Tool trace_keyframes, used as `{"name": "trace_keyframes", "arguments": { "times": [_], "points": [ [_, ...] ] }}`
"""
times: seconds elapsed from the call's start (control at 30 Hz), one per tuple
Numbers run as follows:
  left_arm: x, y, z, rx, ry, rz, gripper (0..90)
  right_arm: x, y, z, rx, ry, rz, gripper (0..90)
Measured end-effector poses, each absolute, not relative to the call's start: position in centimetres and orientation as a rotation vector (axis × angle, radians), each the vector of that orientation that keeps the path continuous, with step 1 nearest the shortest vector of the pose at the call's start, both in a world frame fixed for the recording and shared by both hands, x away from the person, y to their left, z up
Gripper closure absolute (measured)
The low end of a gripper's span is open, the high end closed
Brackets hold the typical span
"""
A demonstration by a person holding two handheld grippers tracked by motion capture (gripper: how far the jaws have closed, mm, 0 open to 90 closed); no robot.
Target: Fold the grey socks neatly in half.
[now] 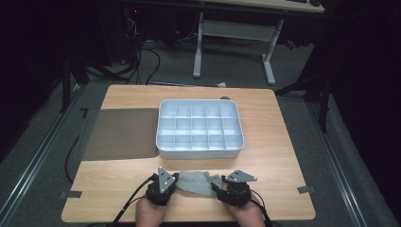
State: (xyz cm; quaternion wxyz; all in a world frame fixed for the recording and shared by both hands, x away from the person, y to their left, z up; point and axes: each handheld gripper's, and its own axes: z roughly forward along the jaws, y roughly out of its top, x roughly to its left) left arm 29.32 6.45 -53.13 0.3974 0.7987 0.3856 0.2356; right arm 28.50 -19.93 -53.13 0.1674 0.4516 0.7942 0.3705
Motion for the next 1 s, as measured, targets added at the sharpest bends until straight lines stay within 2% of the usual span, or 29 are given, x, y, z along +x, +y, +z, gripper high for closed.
{"name": "trace_keyframes", "arguments": {
  "times": [0.2, 0.3, 0.37, 0.47, 0.67, 0.87, 1.0],
  "points": [
    [29.2, 5.8, -53.3, 2.114, 0.947, 0.645, 86.2, 28.4, -19.8, -53.1, 1.261, 2.279, 1.062, 53.0],
    [29.3, 5.9, -53.2, 2.101, 0.97, 0.642, 79.7, 28.4, -19.8, -53.1, 1.25, 2.287, 1.065, 56.3],
    [29.3, 6.0, -52.6, 2.074, 0.979, 0.619, 71.0, 28.4, -19.8, -53.1, 1.25, 2.287, 1.064, 56.8],
    [29.0, 5.6, -51.7, 2.032, 0.958, 0.598, 67.6, 28.4, -19.8, -53.1, 1.248, 2.287, 1.067, 57.1],
    [29.1, 2.4, -51.3, 2.057, 0.891, 0.425, 73.3, 28.4, -19.8, -53.1, 1.248, 2.289, 1.067, 57.4],
    [29.4, 0.4, -52.4, 2.148, 0.866, 0.415, 80.3, 28.4, -19.8, -53.1, 1.25, 2.288, 1.068, 58.9],
    [29.1, 0.1, -52.8, 2.186, 0.85, 0.453, 83.8, 28.5, -19.8, -53.1, 1.234, 2.307, 1.086, 68.0]
  ]
}}
